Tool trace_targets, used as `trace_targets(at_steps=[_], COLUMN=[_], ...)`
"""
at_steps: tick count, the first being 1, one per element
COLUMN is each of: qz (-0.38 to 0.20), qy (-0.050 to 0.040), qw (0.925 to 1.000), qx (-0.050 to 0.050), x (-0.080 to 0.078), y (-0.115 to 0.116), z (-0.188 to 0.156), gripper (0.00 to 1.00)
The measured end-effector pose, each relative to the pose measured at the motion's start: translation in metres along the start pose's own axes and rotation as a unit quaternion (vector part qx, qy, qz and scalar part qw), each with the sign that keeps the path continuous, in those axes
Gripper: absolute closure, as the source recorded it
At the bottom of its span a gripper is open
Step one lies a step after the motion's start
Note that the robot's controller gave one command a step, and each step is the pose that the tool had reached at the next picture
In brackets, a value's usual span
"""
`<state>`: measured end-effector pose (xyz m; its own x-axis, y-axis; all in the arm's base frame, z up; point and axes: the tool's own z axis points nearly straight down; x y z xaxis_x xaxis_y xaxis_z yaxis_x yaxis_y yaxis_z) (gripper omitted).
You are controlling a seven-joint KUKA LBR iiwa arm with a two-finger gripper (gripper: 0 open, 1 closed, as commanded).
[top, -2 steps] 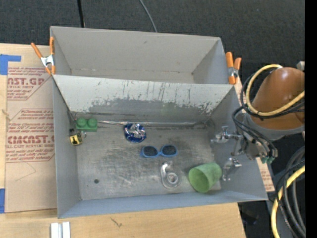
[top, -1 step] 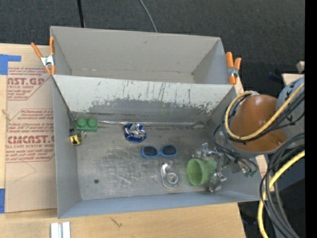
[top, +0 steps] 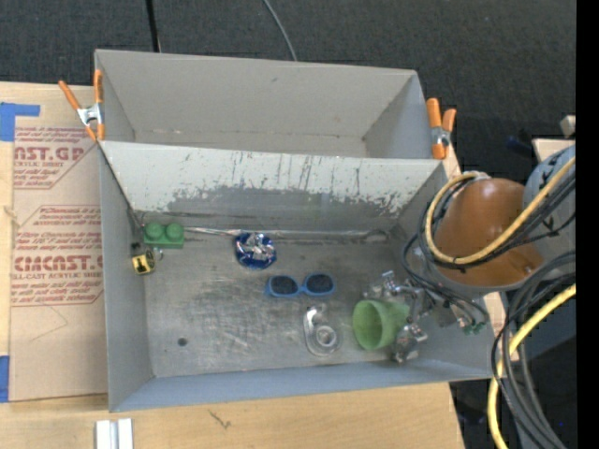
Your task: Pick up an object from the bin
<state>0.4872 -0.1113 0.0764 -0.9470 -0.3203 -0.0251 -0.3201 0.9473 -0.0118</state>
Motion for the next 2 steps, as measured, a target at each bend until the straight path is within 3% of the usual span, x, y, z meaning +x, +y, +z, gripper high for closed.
trace_targets(at_steps=[1,2], qz=[-0.089,-0.188], qy=[0.0078,0.0079], qw=[0.9960,0.9821], qx=[-0.004,-0.006], x=[-0.022,-0.039], y=[-0.017,-0.010], z=[-0.118,-0.190], gripper=[1.00,1.00])
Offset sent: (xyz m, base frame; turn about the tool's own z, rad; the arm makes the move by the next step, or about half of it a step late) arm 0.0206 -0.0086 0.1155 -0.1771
